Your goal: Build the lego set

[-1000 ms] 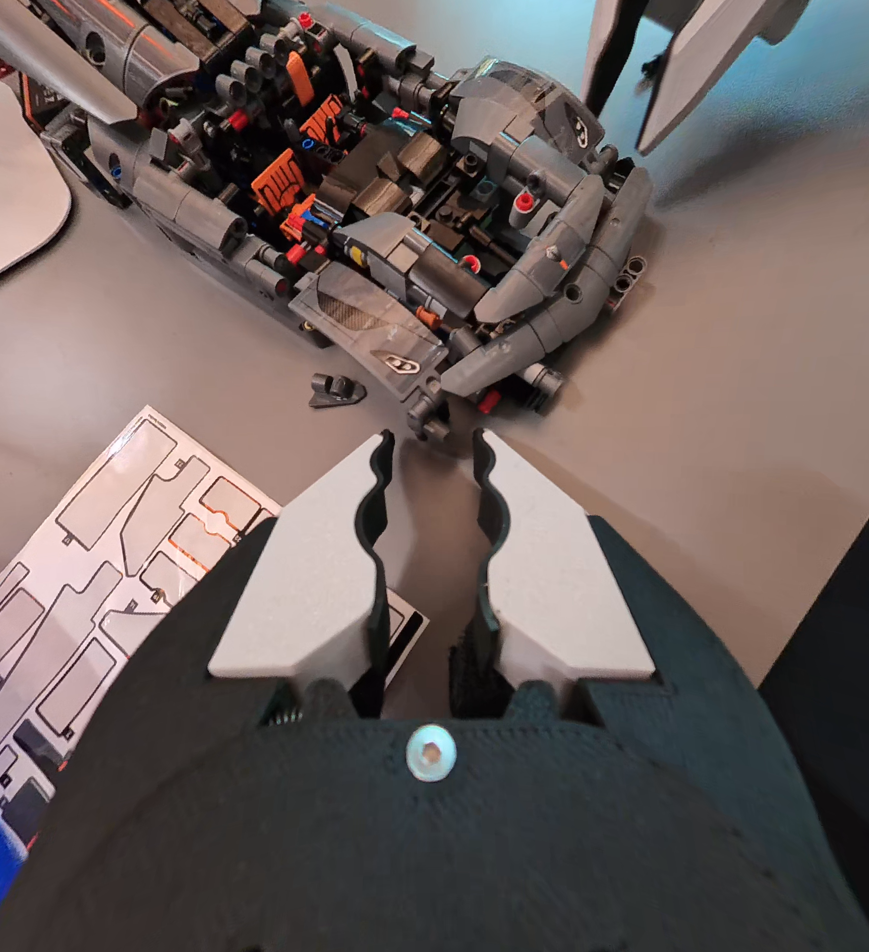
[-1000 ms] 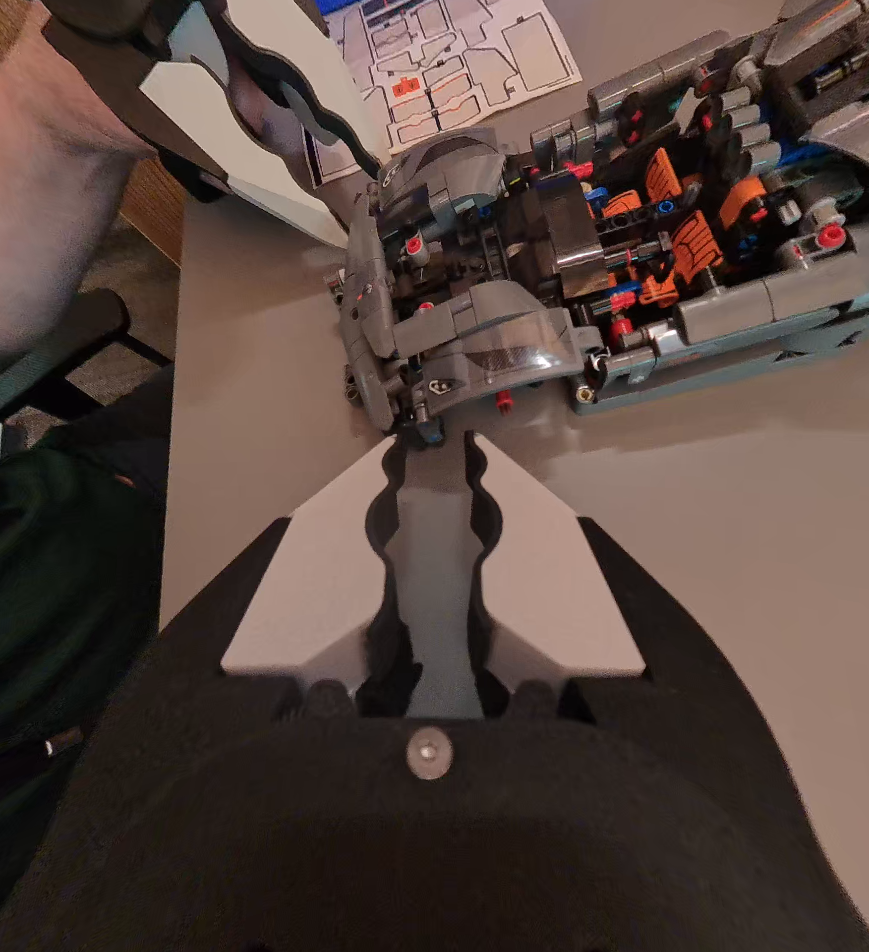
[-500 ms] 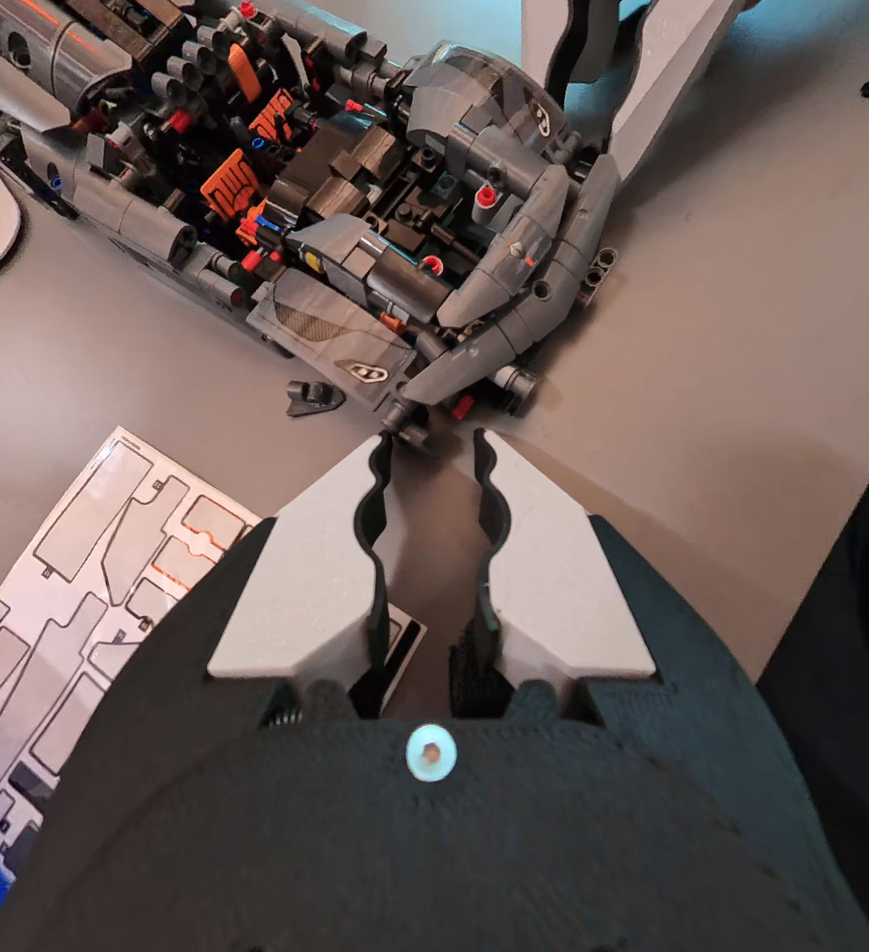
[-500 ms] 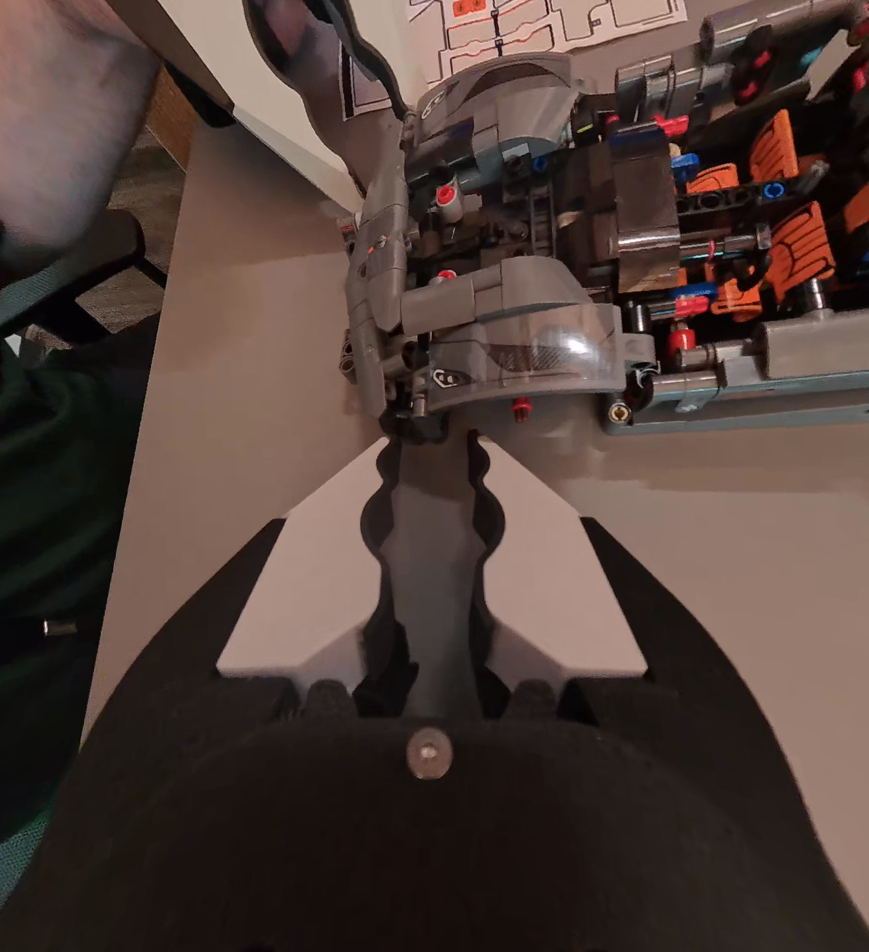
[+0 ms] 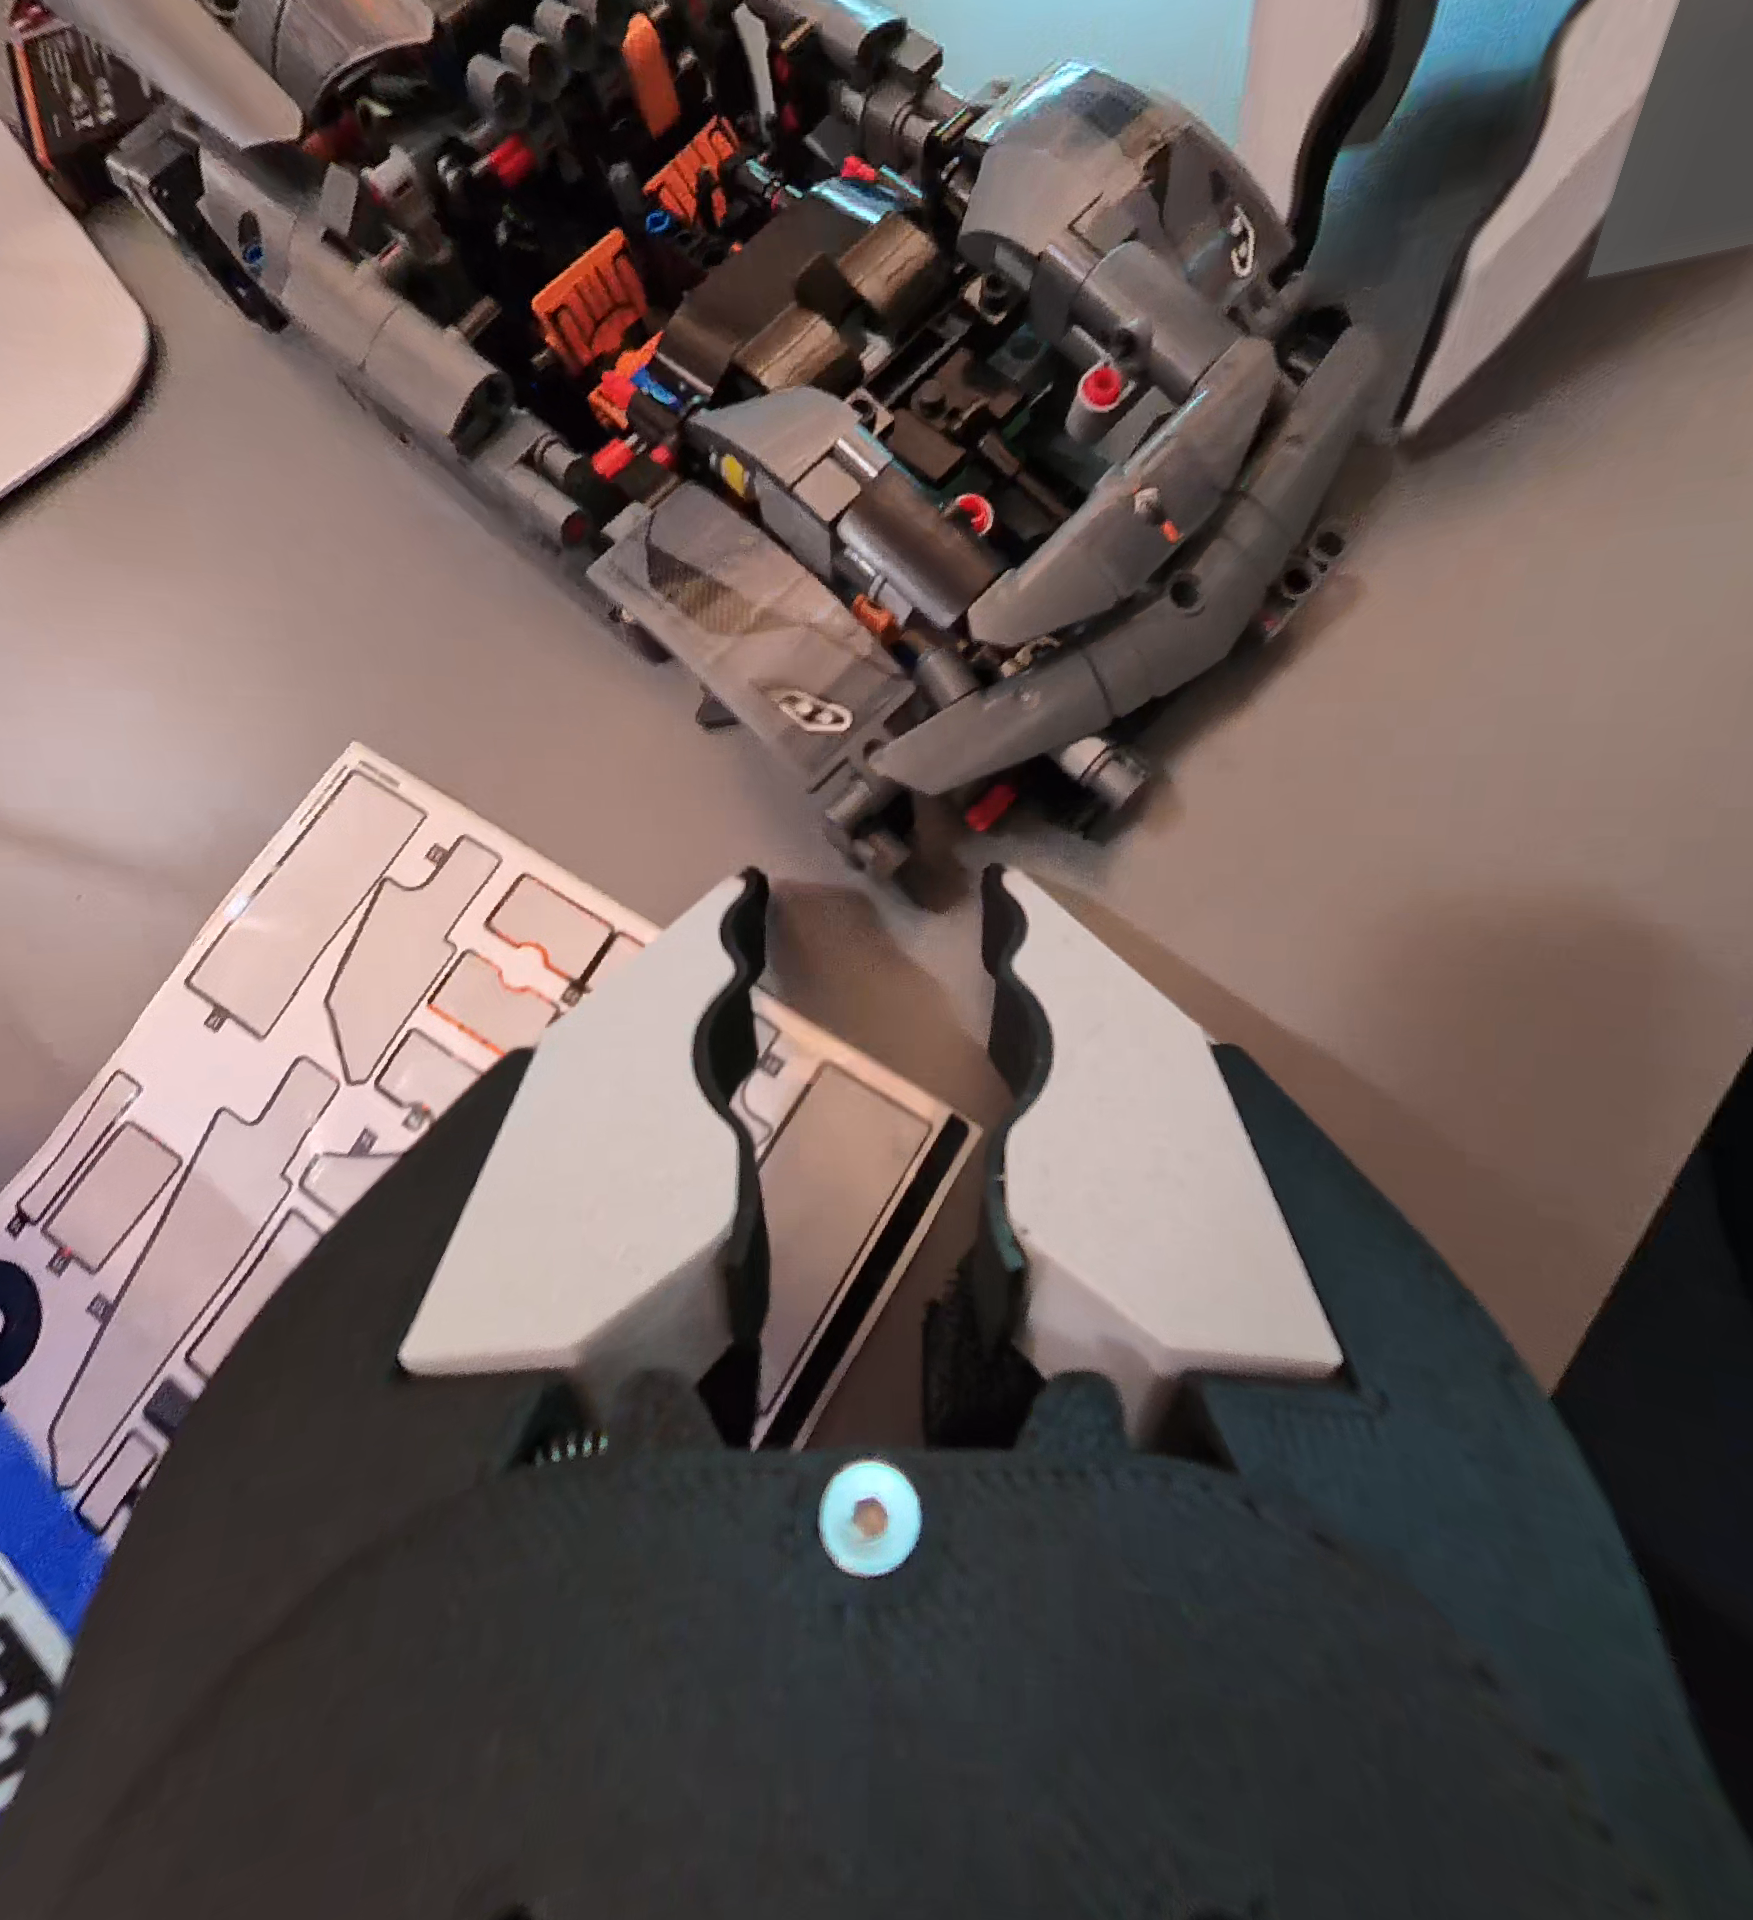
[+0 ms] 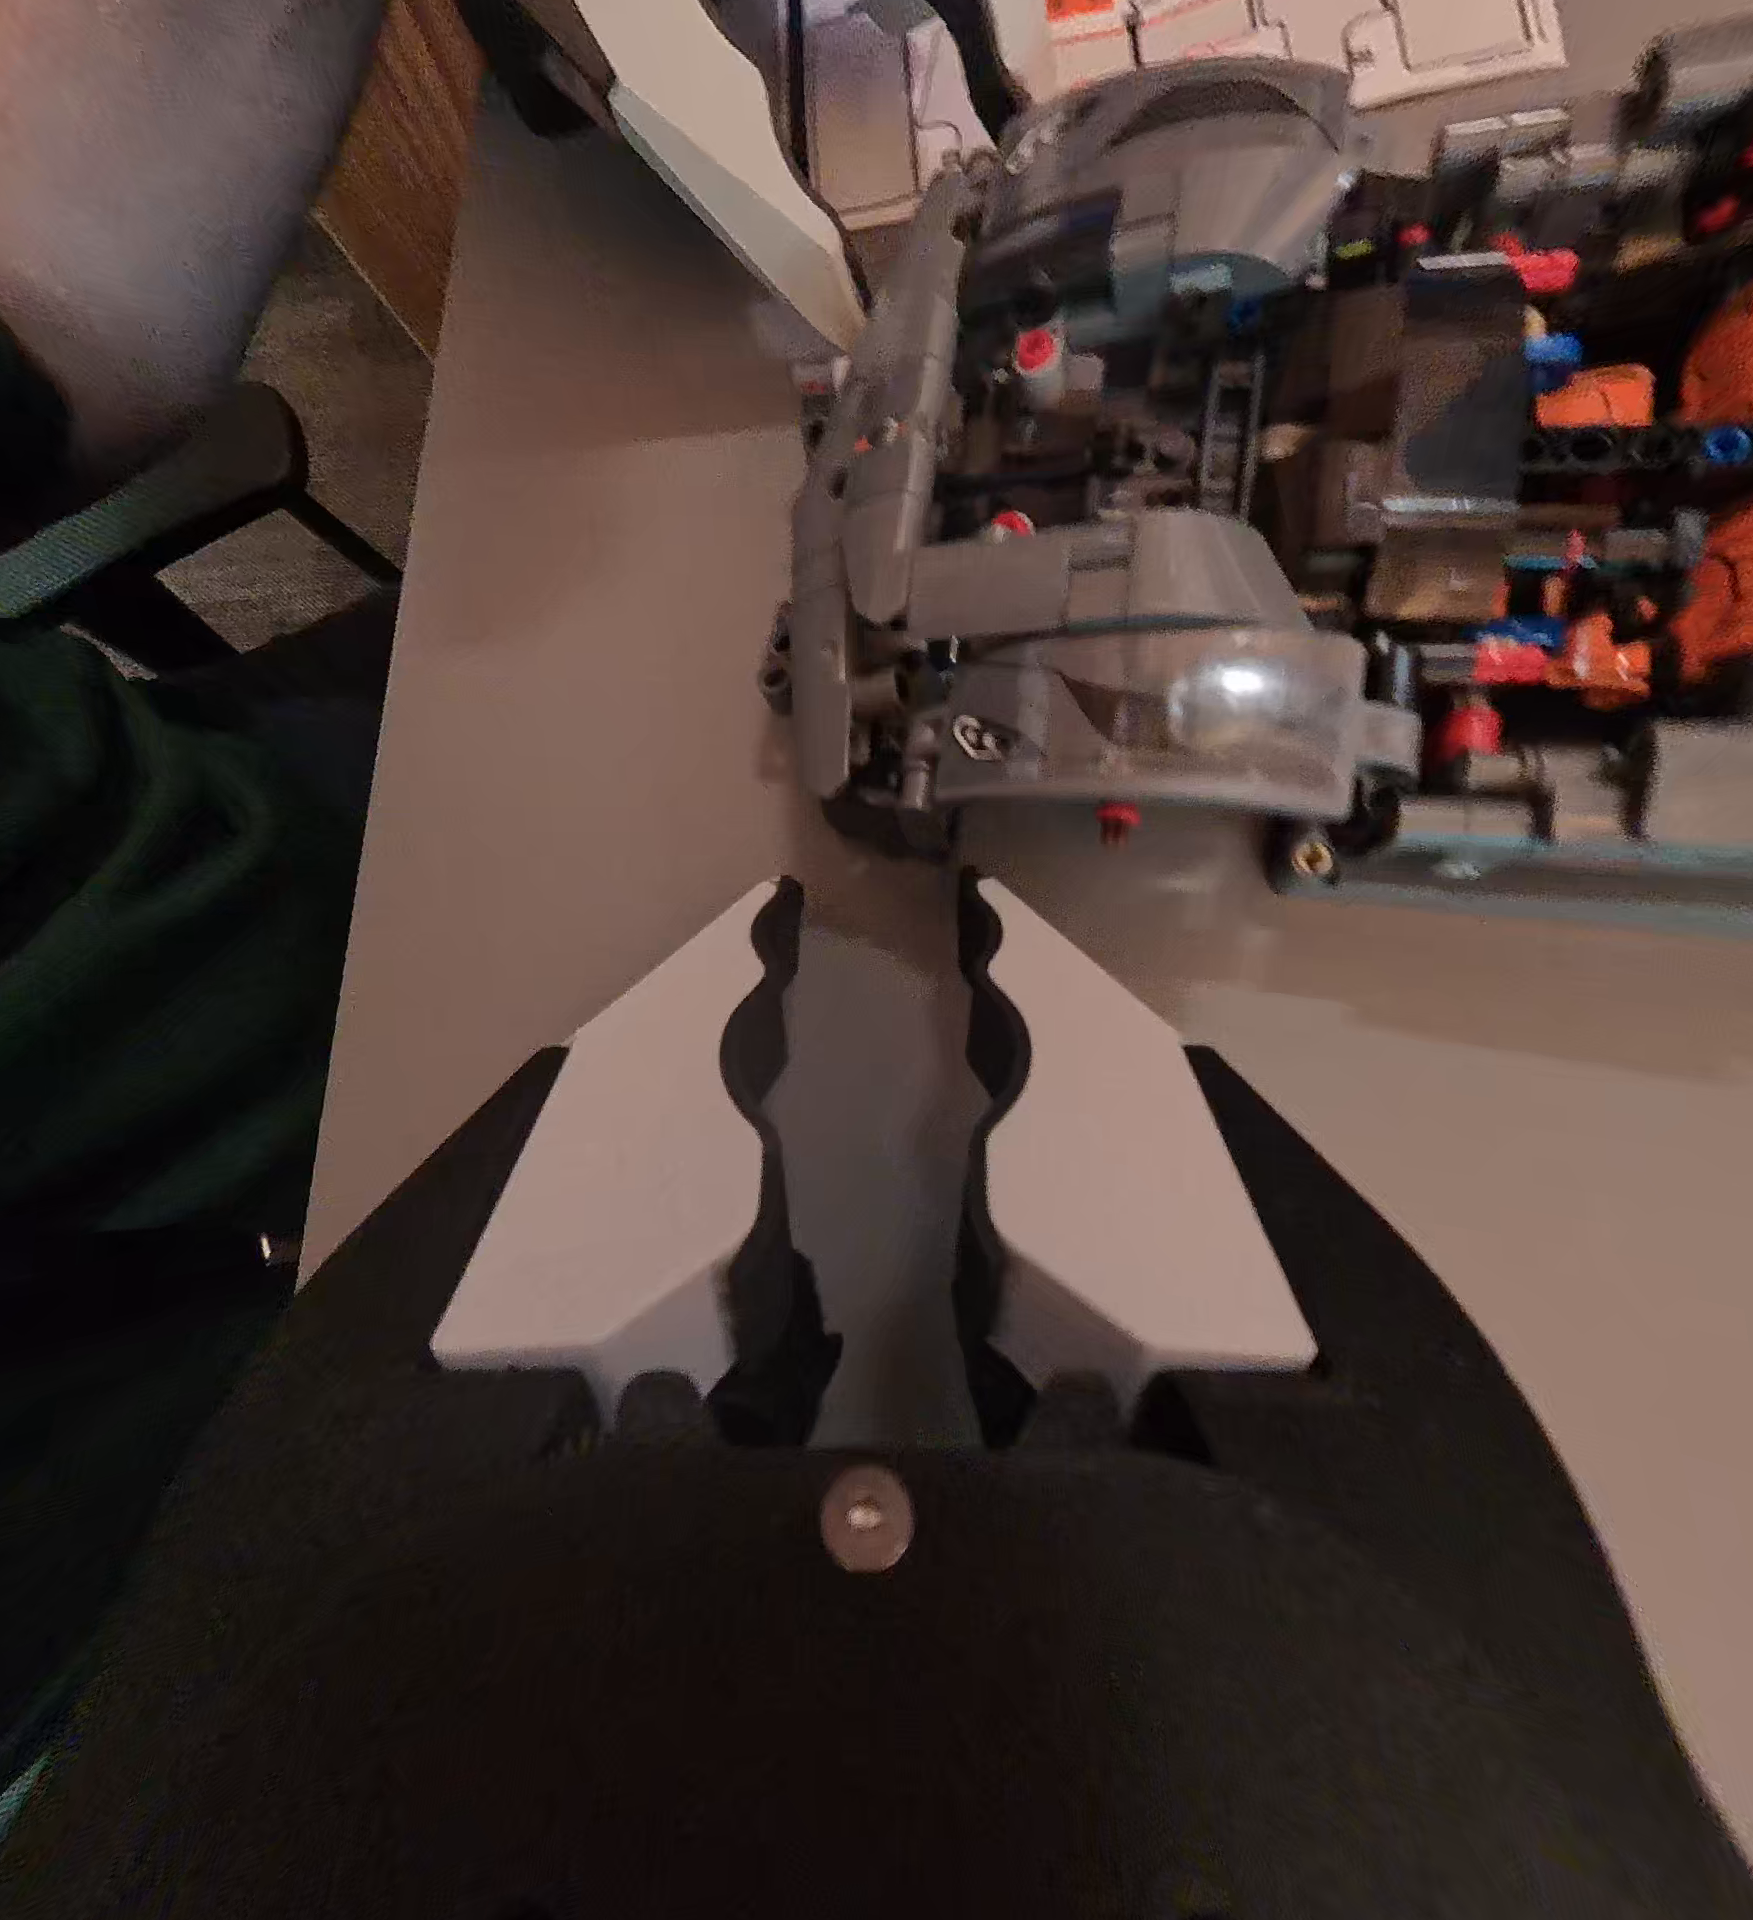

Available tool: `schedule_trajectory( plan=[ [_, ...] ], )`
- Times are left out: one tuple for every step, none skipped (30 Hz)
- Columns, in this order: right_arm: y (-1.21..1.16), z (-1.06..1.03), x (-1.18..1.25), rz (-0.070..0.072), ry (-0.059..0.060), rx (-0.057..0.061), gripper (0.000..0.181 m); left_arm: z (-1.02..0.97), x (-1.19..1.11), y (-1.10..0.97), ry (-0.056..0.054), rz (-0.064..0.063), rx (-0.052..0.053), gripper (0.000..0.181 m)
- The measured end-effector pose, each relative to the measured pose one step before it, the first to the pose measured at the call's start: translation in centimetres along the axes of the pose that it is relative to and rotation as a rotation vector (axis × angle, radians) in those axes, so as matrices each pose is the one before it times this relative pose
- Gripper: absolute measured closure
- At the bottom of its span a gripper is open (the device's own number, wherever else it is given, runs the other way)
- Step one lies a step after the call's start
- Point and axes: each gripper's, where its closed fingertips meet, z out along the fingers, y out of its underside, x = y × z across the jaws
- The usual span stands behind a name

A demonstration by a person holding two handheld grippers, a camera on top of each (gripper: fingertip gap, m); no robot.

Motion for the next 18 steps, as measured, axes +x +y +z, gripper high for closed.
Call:
schedule_trajectory(
  plan=[
    [0.304, -0.663, 0.124, 0.0142, 0.0070, 0.0009, 0.152, -0.116, -0.175, 0.143, -0.0024, -0.0039, -0.0009, 0.142],
    [0.368, -0.801, 0.086, 0.0142, 0.0077, 0.0043, 0.154, -0.065, -0.129, 0.106, 0.0008, -0.0092, -0.0017, 0.142],
    [0.532, -0.873, 0.104, 0.0176, 0.0136, -0.0032, 0.156, -0.015, 0.041, 0.038, 0.0093, -0.0047, -0.0009, 0.142],
    [0.652, -0.943, 0.221, 0.0132, 0.0280, -0.0085, 0.156, 0.036, 0.093, 0.001, 0.0092, -0.0003, -0.0004, 0.143],
    [0.638, -1.060, 0.444, 0.0032, 0.0456, -0.0015, 0.158, 0.035, -0.026, -0.017, 0.0041, -0.0026, -0.0005, 0.143],
    [0.610, -1.091, 0.405, 0.0041, 0.0399, 0.0087, 0.161, 0.034, -0.009, -0.006, 0.0065, -0.0064, -0.0013, 0.143],
    [0.623, -1.006, 0.255, 0.0164, 0.0245, 0.0129, 0.163, 0.014, 0.015, 0.023, 0.0075, -0.0071, -0.0012, 0.143],
    [0.497, -0.959, 0.273, 0.0258, 0.0205, 0.0267, 0.163, 0.027, -0.024, 0.012, 0.0045, -0.0083, -0.0015, 0.143],
    [0.500, -0.876, 0.212, 0.0269, 0.0116, 0.0302, 0.163, 0.033, -0.083, 0.001, -0.0008, -0.0073, -0.0011, 0.142],
    [0.591, -0.838, 0.308, 0.0252, 0.0169, 0.0242, 0.163, 0.012, -0.012, 0.010, 0.0022, -0.0038, -0.0003, 0.142],
    [0.597, -0.829, 0.559, 0.0261, 0.0333, 0.0235, 0.164, 0.016, -0.019, 0.005, 0.0015, -0.0033, -0.0003, 0.143],
    [0.628, -0.762, 0.563, 0.0308, 0.0301, 0.0182, 0.164, 0.004, -0.096, -0.010, -0.0052, -0.0045, -0.0006, 0.143],
    [0.567, -0.737, 0.464, 0.0241, 0.0209, 0.0208, 0.164, 0.042, 0.008, -0.038, -0.0022, -0.0004, -0.0007, 0.144],
    [0.375, -0.787, 0.587, 0.0229, 0.0219, 0.0320, 0.166, 0.061, 0.078, -0.057, -0.0001, 0.0041, 0.0006, 0.145],
    [0.106, -0.815, 0.622, 0.0321, 0.0143, 0.0460, 0.166, 0.064, 0.091, -0.071, 0.0013, 0.0030, 0.0004, 0.146],
    [-0.079, -0.804, 0.530, 0.0410, 0.0034, 0.0502, 0.169, 0.066, 0.030, -0.060, 0.0017, -0.0026, -0.0003, 0.146],
    [-0.127, -0.751, 0.645, 0.0381, 0.0143, 0.0442, 0.171, 0.068, 0.004, -0.058, 0.0011, -0.0040, -0.0005, 0.145],
    [-0.257, -0.680, 0.707, 0.0214, 0.0265, 0.0467, 0.172, 0.034, -0.048, -0.051, -0.0035, -0.0005, 0.0006, 0.143]
  ],
)
